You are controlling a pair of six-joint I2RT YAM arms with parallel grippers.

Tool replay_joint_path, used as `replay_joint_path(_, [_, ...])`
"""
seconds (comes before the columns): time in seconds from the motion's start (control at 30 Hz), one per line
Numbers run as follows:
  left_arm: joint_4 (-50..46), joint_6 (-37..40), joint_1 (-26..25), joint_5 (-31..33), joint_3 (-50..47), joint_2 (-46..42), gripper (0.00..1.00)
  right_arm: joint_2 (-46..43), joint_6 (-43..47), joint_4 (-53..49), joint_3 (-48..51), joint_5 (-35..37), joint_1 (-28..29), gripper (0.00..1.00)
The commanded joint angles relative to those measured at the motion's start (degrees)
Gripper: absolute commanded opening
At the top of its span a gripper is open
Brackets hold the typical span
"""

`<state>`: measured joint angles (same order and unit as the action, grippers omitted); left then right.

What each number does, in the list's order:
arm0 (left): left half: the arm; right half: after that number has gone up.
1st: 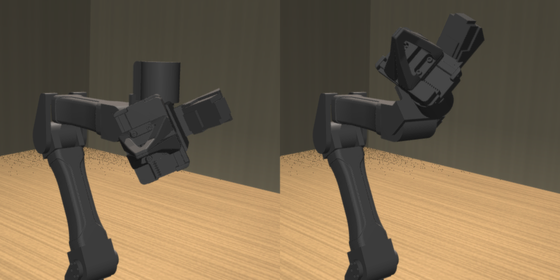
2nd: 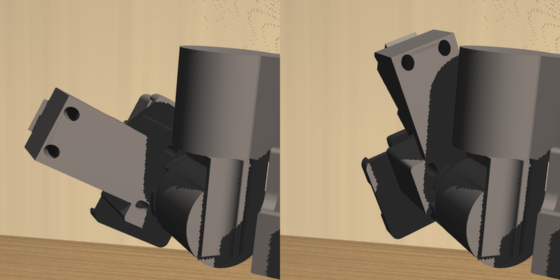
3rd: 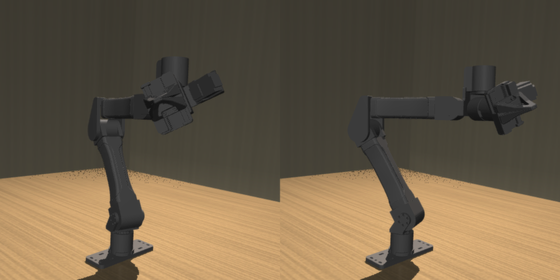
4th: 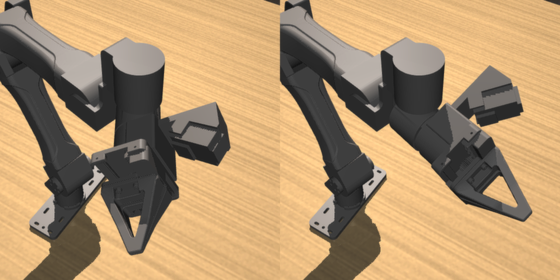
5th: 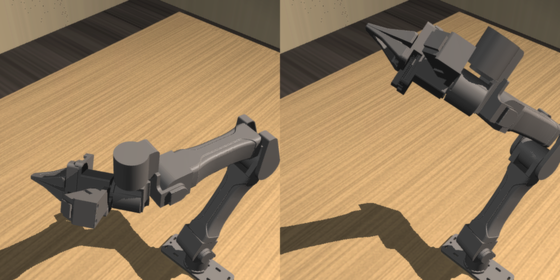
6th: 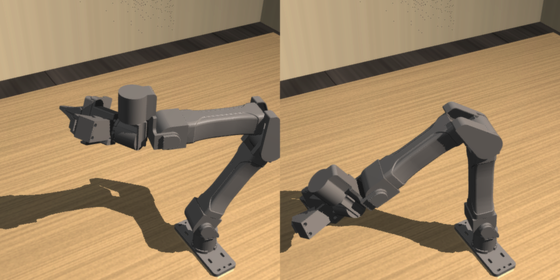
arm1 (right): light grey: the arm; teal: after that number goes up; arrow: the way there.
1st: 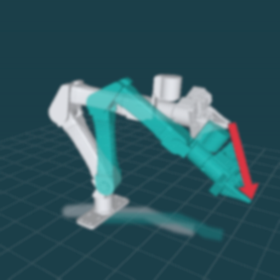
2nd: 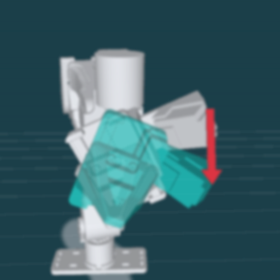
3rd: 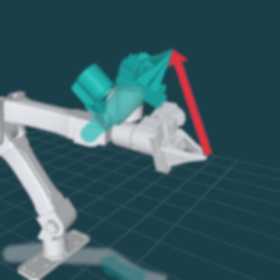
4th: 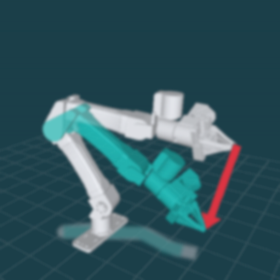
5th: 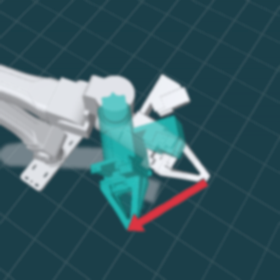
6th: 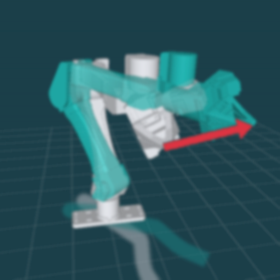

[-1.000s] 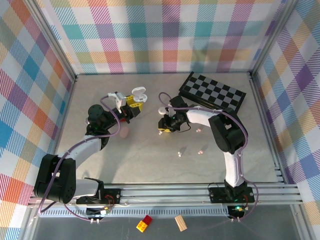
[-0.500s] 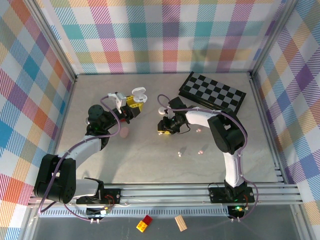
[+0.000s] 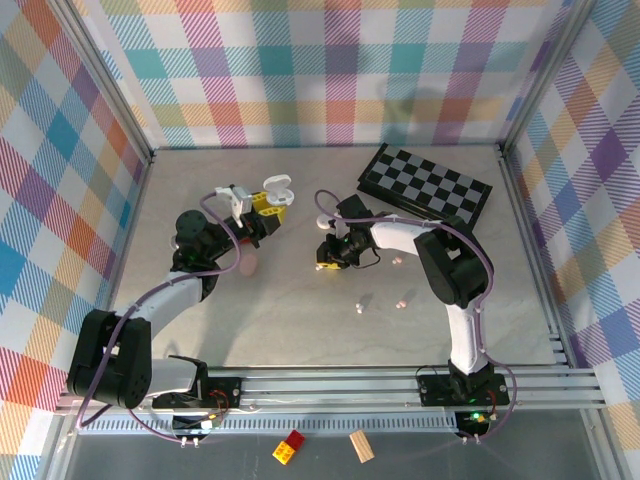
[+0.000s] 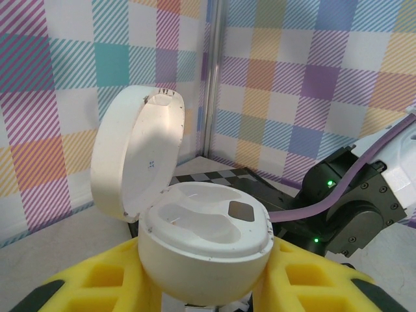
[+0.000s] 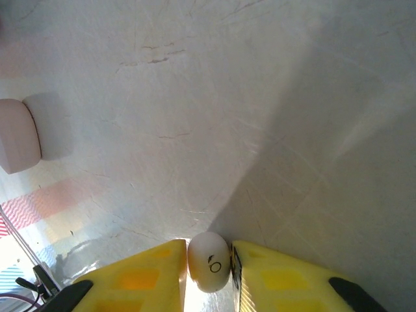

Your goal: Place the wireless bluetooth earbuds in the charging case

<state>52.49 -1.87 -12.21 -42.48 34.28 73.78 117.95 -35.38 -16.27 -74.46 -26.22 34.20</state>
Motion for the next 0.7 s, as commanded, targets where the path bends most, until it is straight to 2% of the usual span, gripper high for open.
replay_joint_path(0.0, [1.1, 1.0, 0.9, -0.6, -0.5, -1.2, 0.33, 1.7, -0.1, 0.0, -0.4, 0.1, 0.5, 0.23])
replay_joint_path(0.2, [0.7, 1.2, 0.9, -0.5, -0.5, -1.3, 0.33, 0.0, -0.9, 0.0, -0.1, 2.7, 0.5, 0.20])
replay_joint_path(0.67, [-4.3, 4.7, 0.9, -0.2, -0.3, -3.3, 0.33, -11.1, 0.2, -14.9, 2.1, 24.7, 0.5, 0.18])
